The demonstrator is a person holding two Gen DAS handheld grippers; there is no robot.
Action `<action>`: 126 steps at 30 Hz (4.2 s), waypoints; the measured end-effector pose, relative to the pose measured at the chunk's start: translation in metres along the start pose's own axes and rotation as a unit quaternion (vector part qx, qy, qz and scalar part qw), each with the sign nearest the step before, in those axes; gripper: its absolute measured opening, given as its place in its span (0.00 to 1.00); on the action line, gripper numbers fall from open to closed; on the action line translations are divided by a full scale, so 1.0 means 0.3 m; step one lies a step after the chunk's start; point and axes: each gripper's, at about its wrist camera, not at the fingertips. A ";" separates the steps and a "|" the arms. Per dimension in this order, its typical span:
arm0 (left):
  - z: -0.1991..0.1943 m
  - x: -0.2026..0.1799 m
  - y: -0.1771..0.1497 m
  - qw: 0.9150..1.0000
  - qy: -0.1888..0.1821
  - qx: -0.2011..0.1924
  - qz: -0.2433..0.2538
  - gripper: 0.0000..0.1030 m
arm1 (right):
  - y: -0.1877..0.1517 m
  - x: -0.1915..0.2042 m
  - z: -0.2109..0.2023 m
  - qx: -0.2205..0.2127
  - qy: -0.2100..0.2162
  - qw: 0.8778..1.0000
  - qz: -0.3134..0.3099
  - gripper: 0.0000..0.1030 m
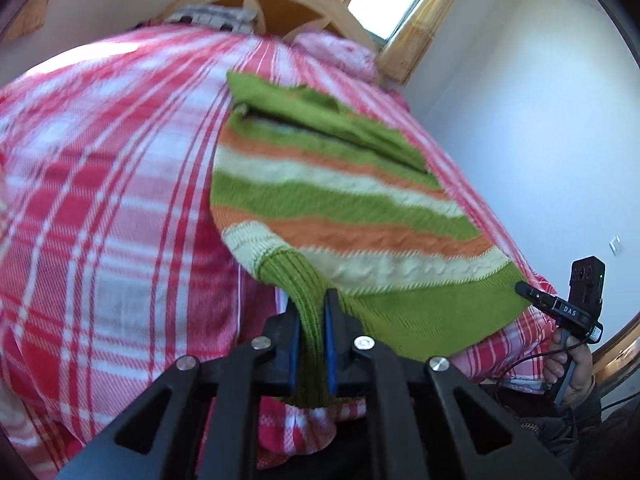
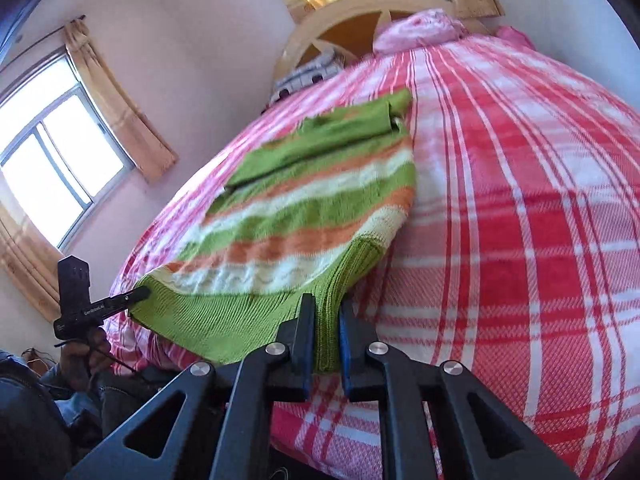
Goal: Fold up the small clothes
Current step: 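Lift the hem corner with the left tool and fold it toward the collar, then lay the folded hem down and open the left tool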
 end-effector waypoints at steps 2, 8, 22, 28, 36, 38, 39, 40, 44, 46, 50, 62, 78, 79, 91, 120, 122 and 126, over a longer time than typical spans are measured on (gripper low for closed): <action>-0.007 -0.018 0.007 1.000 0.008 -0.012 0.022 0.10 | -0.003 -0.001 0.013 -0.002 -0.013 1.000 0.005 0.10; 0.018 -0.014 0.034 0.999 0.008 -0.013 0.031 0.10 | 0.033 0.025 0.001 -0.029 0.009 1.000 0.005 0.10; 0.065 -0.015 0.180 0.996 0.046 -0.037 0.066 0.10 | 0.143 0.050 0.056 -0.062 0.021 0.998 0.019 0.10; 0.112 0.004 0.267 0.996 0.059 -0.044 0.059 0.10 | 0.232 0.061 0.080 -0.080 0.032 0.996 0.021 0.10; 0.150 0.040 0.370 0.996 0.064 -0.036 0.056 0.10 | 0.368 0.043 0.123 -0.095 0.040 0.994 0.029 0.10; 0.164 0.051 0.393 0.996 0.067 -0.034 0.057 0.10 | 0.405 0.038 0.145 -0.093 0.039 0.994 0.032 0.10; 0.169 0.055 0.402 0.995 0.069 -0.035 0.058 0.10 | 0.421 0.035 0.157 -0.091 0.039 0.995 0.032 0.10; 0.173 0.056 0.412 0.995 0.070 -0.035 0.058 0.10 | 0.439 0.034 0.172 -0.089 0.037 0.995 0.033 0.10; 0.200 0.072 0.455 0.996 0.068 -0.037 0.053 0.10 | 0.490 0.026 0.216 -0.086 0.032 0.995 0.036 0.10; 0.213 0.077 0.476 0.996 0.066 -0.037 0.049 0.10 | 0.513 0.022 0.237 -0.084 0.033 0.995 0.038 0.10; 0.225 0.082 0.527 0.996 0.065 -0.046 0.048 0.10 | 0.568 0.025 0.267 -0.086 0.030 0.995 0.035 0.10; 0.296 0.093 0.721 0.994 0.070 -0.068 0.046 0.10 | 0.798 0.045 0.353 -0.095 0.029 0.995 0.015 0.10; 0.529 0.173 0.944 0.994 0.095 -0.053 0.032 0.10 | 1.063 -0.041 0.621 -0.059 0.006 0.998 0.035 0.10; 0.553 0.184 0.951 0.994 0.098 -0.048 0.029 0.10 | 1.075 -0.056 0.648 -0.053 0.006 0.998 0.039 0.10; 0.758 0.346 0.923 0.993 0.108 0.005 -0.053 0.25 | 1.152 -0.271 1.002 0.012 -0.074 0.993 0.091 0.59; 0.647 0.326 0.740 0.992 0.113 0.027 -0.042 0.34 | 0.882 -0.031 0.927 0.059 -0.057 0.996 -0.036 0.59; 0.619 0.316 0.712 0.993 0.106 0.025 -0.036 0.34 | 0.862 -0.049 0.877 0.048 -0.055 0.997 -0.030 0.59; 0.562 0.311 0.669 0.995 0.089 0.021 -0.043 0.32 | 0.821 -0.123 0.734 0.017 -0.072 0.997 -0.012 0.59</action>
Point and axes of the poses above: each gripper's, at about its wrist camera, not at the fingertips, and z roughly the way its jaws point, x to its left, y to its top, and after that the axes turned 2 degrees about z, right-handed
